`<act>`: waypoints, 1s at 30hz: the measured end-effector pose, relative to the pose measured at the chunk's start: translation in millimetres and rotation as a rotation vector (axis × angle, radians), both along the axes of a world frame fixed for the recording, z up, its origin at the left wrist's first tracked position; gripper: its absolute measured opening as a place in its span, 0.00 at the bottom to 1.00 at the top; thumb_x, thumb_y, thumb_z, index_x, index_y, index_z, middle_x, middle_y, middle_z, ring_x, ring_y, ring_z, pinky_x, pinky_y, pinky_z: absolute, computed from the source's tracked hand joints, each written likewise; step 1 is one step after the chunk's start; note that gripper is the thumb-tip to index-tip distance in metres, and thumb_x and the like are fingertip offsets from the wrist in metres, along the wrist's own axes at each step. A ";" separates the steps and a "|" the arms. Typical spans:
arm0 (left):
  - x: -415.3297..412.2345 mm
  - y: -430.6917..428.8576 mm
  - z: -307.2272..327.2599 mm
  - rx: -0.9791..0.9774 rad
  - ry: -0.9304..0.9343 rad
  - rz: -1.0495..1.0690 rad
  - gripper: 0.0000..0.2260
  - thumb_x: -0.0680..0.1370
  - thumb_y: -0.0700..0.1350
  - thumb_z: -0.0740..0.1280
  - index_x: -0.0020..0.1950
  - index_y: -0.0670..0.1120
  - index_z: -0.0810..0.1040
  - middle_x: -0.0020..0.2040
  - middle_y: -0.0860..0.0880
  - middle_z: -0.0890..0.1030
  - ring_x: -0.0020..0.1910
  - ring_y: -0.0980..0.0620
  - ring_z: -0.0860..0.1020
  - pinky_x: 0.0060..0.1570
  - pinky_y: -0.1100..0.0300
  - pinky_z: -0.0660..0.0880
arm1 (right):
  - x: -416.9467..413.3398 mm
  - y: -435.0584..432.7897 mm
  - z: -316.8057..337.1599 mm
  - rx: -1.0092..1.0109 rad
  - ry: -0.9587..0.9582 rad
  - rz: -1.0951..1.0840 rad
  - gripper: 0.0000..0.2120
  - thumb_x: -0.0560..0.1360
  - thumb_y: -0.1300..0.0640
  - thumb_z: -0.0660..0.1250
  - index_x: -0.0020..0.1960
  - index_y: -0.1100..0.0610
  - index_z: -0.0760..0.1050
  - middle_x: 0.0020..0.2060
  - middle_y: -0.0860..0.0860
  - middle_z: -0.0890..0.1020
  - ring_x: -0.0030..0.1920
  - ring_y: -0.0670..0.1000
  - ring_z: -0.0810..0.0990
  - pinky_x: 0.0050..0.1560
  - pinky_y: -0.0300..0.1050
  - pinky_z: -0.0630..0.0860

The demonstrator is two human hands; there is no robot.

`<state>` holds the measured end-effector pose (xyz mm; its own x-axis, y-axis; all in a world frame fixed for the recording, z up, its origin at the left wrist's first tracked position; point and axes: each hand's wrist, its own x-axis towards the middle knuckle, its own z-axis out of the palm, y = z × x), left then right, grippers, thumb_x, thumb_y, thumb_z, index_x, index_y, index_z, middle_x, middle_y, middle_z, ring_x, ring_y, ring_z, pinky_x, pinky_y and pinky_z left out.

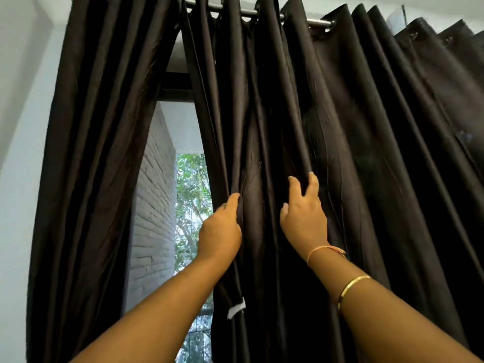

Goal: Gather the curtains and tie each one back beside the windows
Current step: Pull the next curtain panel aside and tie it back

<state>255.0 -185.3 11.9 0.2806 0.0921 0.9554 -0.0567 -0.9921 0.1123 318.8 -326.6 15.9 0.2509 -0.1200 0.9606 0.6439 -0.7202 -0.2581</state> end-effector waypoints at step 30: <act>-51.3 79.9 24.7 -0.176 -0.293 -0.006 0.20 0.76 0.34 0.57 0.66 0.46 0.72 0.63 0.45 0.76 0.58 0.44 0.75 0.52 0.56 0.69 | -58.5 144.5 60.4 -0.540 -0.157 0.389 0.14 0.75 0.65 0.58 0.60 0.62 0.69 0.72 0.59 0.63 0.64 0.62 0.73 0.59 0.53 0.71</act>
